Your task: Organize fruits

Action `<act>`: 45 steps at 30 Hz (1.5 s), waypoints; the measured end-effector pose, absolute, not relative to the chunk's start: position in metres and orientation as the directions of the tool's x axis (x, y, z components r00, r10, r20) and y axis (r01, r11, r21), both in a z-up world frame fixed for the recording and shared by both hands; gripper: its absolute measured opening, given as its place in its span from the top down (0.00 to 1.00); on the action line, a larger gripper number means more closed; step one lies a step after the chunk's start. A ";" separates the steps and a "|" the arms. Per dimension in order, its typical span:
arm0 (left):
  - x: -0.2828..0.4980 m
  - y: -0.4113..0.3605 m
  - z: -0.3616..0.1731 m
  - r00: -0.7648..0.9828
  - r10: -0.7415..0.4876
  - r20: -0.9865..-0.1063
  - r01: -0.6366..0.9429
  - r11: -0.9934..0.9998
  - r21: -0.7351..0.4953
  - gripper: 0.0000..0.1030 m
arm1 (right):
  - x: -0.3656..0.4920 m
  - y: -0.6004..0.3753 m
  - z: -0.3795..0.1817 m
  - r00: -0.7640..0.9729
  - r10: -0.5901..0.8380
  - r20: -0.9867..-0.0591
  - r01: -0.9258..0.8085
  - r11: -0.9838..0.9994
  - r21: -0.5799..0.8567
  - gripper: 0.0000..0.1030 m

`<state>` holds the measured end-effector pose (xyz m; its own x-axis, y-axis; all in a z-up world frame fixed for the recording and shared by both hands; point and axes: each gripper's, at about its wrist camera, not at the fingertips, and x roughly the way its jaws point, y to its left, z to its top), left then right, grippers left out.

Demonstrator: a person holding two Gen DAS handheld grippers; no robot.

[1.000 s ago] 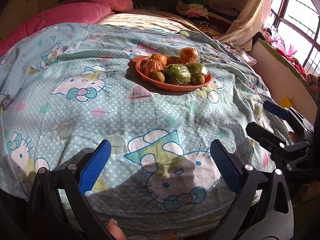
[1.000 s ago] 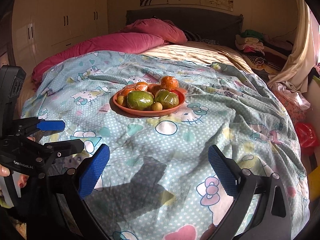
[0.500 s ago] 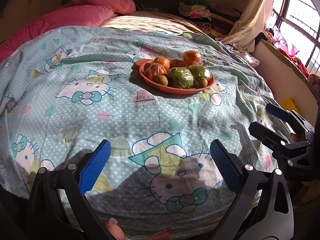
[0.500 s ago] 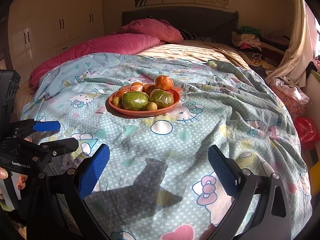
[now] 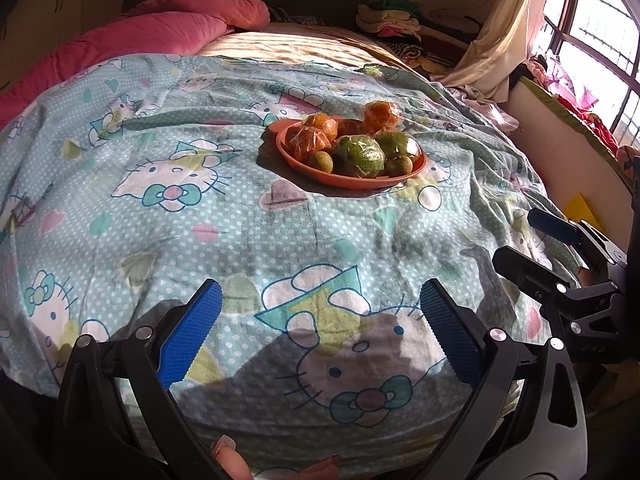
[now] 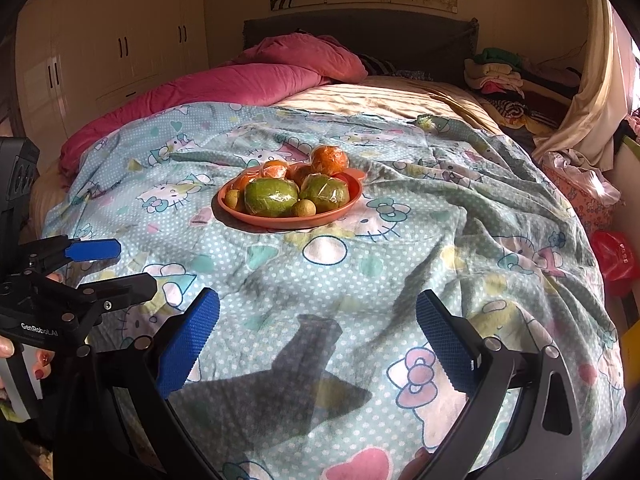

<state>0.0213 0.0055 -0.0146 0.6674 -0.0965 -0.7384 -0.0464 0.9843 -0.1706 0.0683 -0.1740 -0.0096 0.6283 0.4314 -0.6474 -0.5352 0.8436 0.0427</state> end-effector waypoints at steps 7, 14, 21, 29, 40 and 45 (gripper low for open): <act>0.021 0.005 -0.014 0.669 -0.091 -0.738 -0.048 0.985 -0.165 0.09 | 0.069 -0.174 -0.010 0.627 0.432 -0.649 -0.537 0.843 0.042 0.05; 0.021 0.005 -0.014 0.671 -0.087 -0.736 -0.048 0.986 -0.161 0.09 | 0.069 -0.174 -0.010 0.627 0.432 -0.649 -0.535 0.843 0.044 0.05; 0.020 0.006 -0.013 0.674 -0.082 -0.734 -0.055 0.985 -0.161 0.09 | 0.069 -0.174 -0.010 0.627 0.430 -0.649 -0.534 0.844 0.043 0.04; 0.021 0.005 -0.013 0.671 -0.083 -0.737 -0.053 0.986 -0.159 0.09 | 0.069 -0.174 -0.010 0.628 0.430 -0.649 -0.533 0.845 0.044 0.04; 0.020 0.005 -0.013 0.674 -0.072 -0.735 -0.058 0.987 -0.150 0.09 | 0.069 -0.174 -0.011 0.628 0.430 -0.648 -0.535 0.844 0.042 0.04; 0.020 0.006 -0.011 0.681 -0.075 -0.729 -0.058 0.986 -0.155 0.09 | 0.069 -0.174 -0.011 0.628 0.430 -0.649 -0.535 0.844 0.041 0.04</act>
<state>0.0195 0.0063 -0.0108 0.6807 -0.0745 -0.7287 -0.0584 0.9861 -0.1554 0.0694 -0.1737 -0.0114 0.6281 0.4296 -0.6489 -0.5345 0.8441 0.0415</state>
